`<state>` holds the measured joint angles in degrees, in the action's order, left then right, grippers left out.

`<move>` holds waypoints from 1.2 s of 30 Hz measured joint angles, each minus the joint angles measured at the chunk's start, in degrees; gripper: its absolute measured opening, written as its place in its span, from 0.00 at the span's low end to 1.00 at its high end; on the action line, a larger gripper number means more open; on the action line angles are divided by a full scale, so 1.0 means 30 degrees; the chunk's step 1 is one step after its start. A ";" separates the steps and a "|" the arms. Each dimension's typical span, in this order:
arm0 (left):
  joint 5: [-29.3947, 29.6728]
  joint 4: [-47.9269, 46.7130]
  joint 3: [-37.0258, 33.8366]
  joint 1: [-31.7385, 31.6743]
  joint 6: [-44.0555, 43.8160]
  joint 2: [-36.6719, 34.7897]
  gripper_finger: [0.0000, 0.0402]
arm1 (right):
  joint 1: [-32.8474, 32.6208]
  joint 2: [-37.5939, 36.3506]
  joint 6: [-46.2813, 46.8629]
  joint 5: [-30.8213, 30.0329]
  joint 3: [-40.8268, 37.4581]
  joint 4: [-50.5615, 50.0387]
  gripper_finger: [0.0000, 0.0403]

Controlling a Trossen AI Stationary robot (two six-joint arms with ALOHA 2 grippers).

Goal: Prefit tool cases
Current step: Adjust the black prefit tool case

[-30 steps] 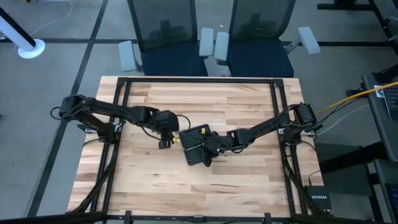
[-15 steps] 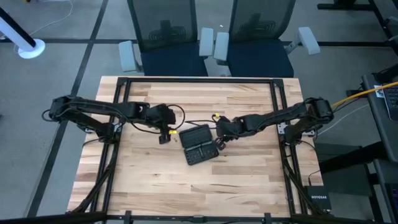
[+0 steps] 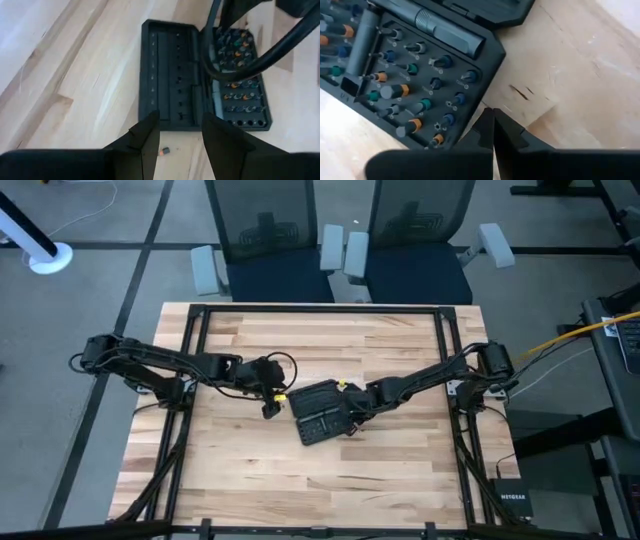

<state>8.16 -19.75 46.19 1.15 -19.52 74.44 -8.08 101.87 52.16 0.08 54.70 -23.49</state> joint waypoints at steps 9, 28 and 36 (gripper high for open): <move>0.0002 -0.0252 0.0000 0.0027 0.0253 -0.0009 0.34 | -0.1477 0.0152 0.2109 0.0506 0.0002 0.1834 0.00; -0.0676 -0.3175 -0.0102 0.1219 0.2490 0.0061 0.34 | -0.0093 -0.1162 0.0921 -0.2754 -0.0016 -0.0374 0.00; -0.0737 -0.1338 -0.1482 0.2501 0.0113 0.1216 0.34 | 0.1252 -0.1123 0.0346 -0.2612 -0.0016 -0.0685 0.00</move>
<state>5.95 -23.76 41.75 8.66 -19.19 78.09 -4.32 98.50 53.20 -7.76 54.65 -25.54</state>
